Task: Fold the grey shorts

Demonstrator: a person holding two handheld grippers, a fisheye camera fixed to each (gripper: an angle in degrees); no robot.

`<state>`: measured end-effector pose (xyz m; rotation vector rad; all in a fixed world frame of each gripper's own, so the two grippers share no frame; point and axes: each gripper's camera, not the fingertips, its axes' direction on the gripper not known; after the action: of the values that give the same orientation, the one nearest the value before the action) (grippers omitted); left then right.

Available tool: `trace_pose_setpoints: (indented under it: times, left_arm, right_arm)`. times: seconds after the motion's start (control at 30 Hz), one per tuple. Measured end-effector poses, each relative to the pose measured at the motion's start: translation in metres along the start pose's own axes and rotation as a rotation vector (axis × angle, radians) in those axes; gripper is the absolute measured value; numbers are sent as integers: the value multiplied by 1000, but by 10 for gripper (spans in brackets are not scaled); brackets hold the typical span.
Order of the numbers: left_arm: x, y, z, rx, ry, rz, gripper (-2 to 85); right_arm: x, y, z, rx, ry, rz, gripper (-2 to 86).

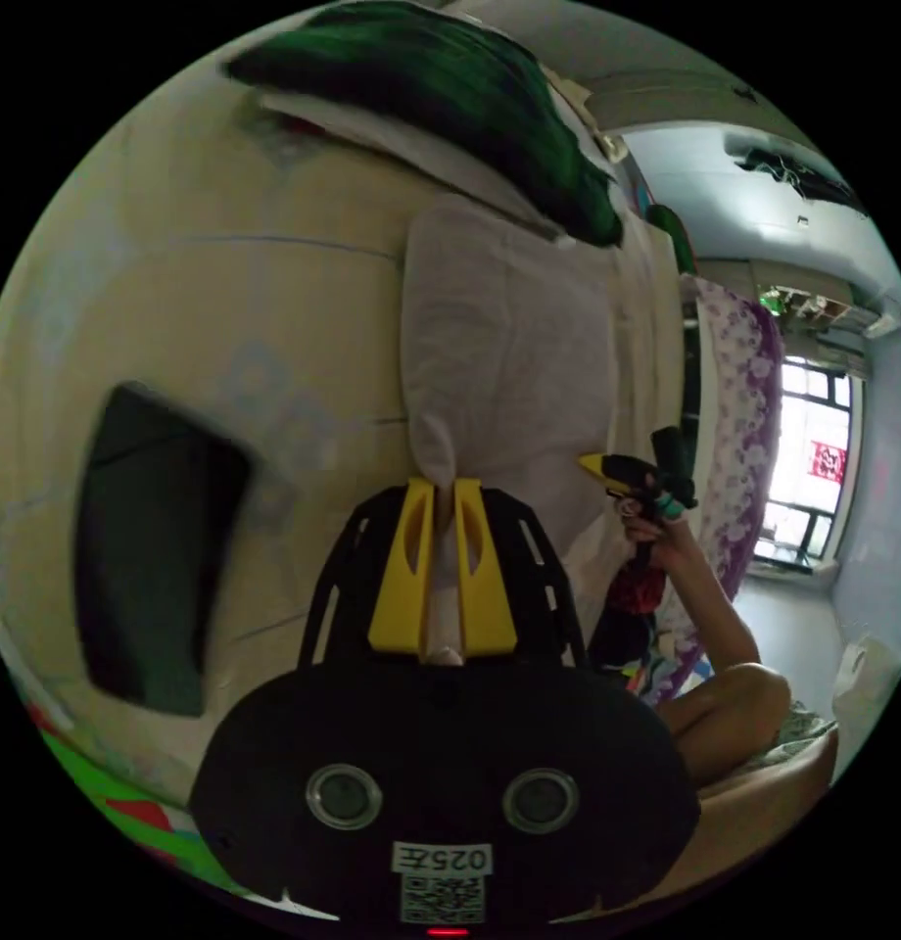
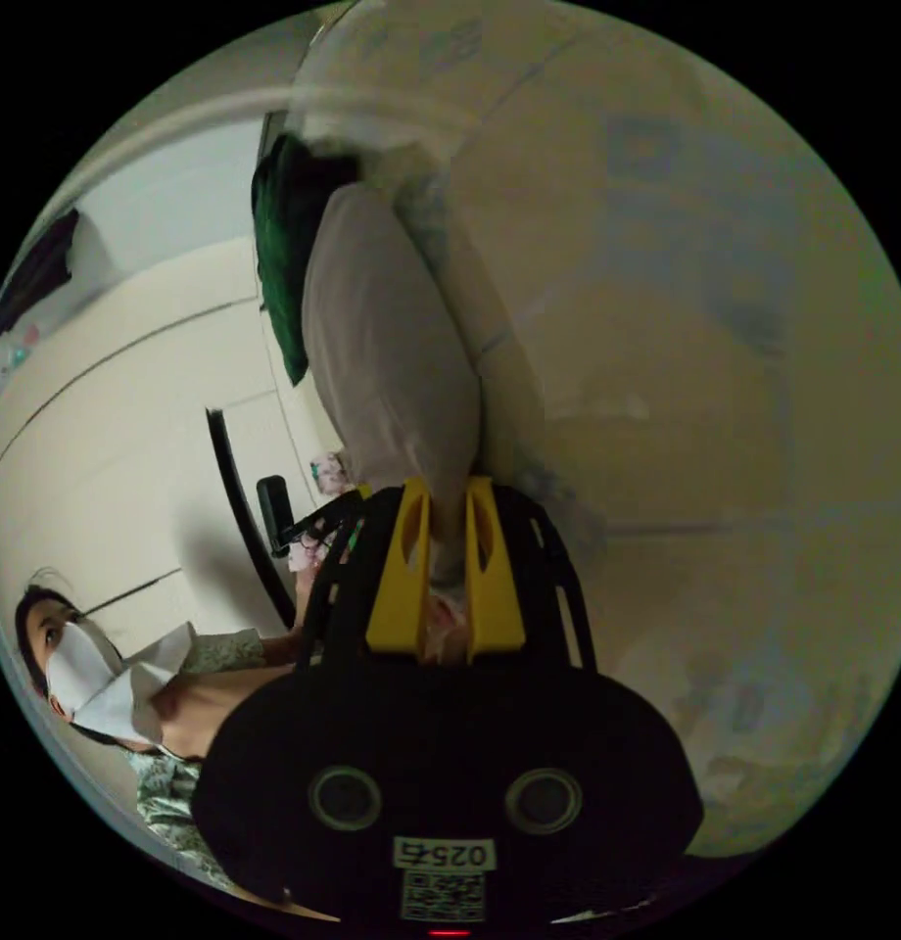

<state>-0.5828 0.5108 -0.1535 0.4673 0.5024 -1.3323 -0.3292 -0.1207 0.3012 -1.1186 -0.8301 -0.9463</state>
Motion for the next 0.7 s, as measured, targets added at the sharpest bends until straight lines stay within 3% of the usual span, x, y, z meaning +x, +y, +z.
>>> trace_pose_setpoints:
  times: [0.17, 0.33, 0.57, 0.7]
  left_arm:
    - [124, -88, 102, -27, 14, 215, -9]
    - [215, -188, 147, 81, -101, 287, -9]
    - [231, -249, 125, 255, -390, 230, -7]
    - [217, -242, 114, 327, -416, 109, -9]
  right_arm:
    - [50, -6, -125, 286, -1, 178, 56]
    - [23, -110, -191, 328, 85, 146, 57]
    - [-89, -260, -163, 175, 222, -139, 59]
    - [-129, -288, -137, 161, 237, -204, 60]
